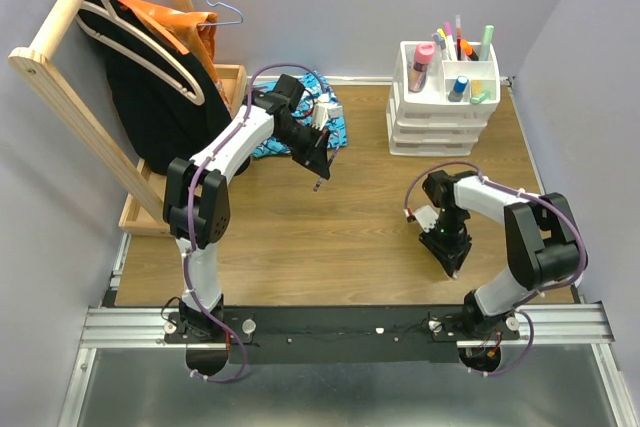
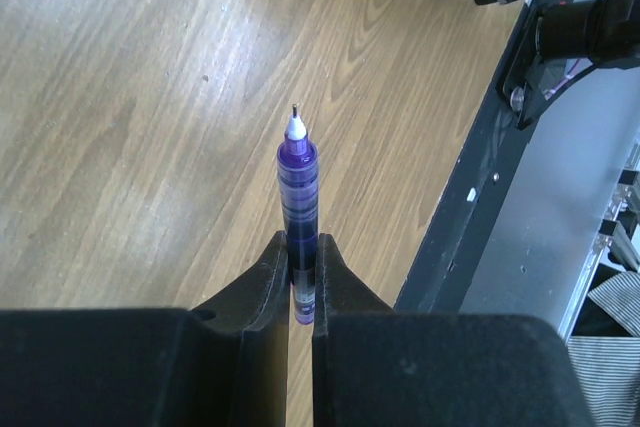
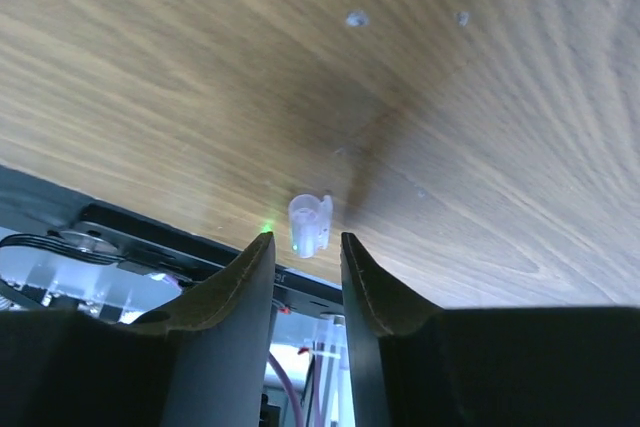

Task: Sort the stationery into containers
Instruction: Move the pen cap to the center of the board.

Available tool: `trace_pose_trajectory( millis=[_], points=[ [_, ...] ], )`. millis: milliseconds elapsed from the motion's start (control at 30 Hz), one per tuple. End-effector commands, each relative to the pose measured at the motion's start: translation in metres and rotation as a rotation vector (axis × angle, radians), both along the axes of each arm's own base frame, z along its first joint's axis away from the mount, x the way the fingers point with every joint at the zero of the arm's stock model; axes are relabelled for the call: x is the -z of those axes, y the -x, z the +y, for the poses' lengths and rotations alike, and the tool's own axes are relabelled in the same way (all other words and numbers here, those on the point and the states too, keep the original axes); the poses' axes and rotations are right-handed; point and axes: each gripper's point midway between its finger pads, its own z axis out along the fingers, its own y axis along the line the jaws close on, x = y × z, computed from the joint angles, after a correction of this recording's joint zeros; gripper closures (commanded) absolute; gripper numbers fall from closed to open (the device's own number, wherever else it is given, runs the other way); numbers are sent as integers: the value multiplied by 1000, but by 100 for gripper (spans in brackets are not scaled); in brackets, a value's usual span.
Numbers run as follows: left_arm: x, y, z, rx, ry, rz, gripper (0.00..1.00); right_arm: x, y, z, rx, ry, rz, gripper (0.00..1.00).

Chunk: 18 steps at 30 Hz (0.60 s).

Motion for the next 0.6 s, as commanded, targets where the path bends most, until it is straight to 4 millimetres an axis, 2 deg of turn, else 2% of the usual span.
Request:
trace_pose_trajectory(
  millis=[0,100,200,233,333,467,567],
  points=[
    [-13,-8,-6,-4,43,13,100,2,-14,-11,-55,76,-17,60],
    [-13,-9,-7,-6,48,9,100,3,-15,-13,-93,92,5,63],
    [-13,-11,-7,-7,49,11,100,5,-18,-12,-160,94,32,71],
    [-13,-11,-7,-8,49,12,100,4,-24,-10,-177,87,20,73],
    [-14,-11,-6,-11,48,11,100,4,-38,5,-263,46,1,73],
    [-16,-11,-3,-14,47,7,100,-1,-74,39,-423,-25,-99,74],
    [-16,-10,0,-18,42,5,100,1,-92,57,-546,-56,-154,74]
  ],
)
